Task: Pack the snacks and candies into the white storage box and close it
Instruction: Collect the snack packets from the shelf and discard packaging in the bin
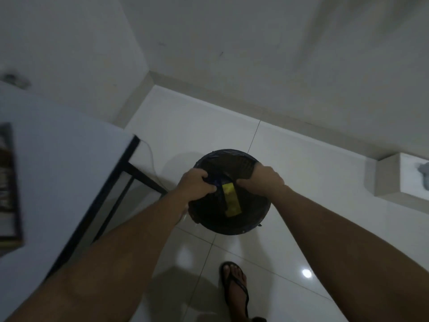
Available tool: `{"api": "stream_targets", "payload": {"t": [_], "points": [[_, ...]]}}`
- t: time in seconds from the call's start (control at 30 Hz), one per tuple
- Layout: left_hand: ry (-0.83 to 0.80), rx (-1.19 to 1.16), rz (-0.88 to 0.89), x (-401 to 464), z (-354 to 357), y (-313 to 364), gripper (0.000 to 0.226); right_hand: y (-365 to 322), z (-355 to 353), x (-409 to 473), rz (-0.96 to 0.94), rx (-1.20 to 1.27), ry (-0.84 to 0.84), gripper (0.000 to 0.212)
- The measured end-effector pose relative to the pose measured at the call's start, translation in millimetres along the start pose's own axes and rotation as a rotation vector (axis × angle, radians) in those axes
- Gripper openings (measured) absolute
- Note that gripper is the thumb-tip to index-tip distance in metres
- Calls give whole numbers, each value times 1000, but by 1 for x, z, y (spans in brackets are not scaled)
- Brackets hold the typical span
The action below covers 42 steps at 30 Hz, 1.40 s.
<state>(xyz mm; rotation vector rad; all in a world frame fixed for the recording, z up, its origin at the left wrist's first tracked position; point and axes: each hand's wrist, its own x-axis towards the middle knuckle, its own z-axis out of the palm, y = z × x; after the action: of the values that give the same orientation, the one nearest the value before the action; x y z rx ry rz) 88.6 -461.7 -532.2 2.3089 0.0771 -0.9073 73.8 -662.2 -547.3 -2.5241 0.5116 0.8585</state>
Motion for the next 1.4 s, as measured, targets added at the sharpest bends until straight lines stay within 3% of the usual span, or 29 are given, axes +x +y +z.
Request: {"api": "stream_targets", "payload": {"t": [0.1, 0.2, 0.33, 0.6, 0.8, 1.0, 1.13, 1.4], "points": [[12, 0, 49, -37, -45, 39, 45, -30, -53, -38, -66, -46, 33, 73], [46, 1, 76, -77, -92, 77, 62, -62, -105, -81, -132, -92, 79, 77], [99, -1, 129, -138, -152, 116, 65, -108, -165, -142, -230, -148, 104, 80], [176, -9, 118, -259, -257, 108, 62, -209, -213, -257, -417, -227, 107, 73], [335, -39, 39, -326, -308, 37, 55, -287, -187, -312, -553, -258, 90, 71], [471, -62, -190, -366, -321, -62, 38, -350, -112, -333, -642, -259, 44, 66], [534, -131, -396, -371, -309, -125, 47, -372, -52, -327, -659, -304, 38, 50], [651, -630, -654, -301, -245, -246, 68, -372, 26, -314, -530, -196, 125, 87]]}}
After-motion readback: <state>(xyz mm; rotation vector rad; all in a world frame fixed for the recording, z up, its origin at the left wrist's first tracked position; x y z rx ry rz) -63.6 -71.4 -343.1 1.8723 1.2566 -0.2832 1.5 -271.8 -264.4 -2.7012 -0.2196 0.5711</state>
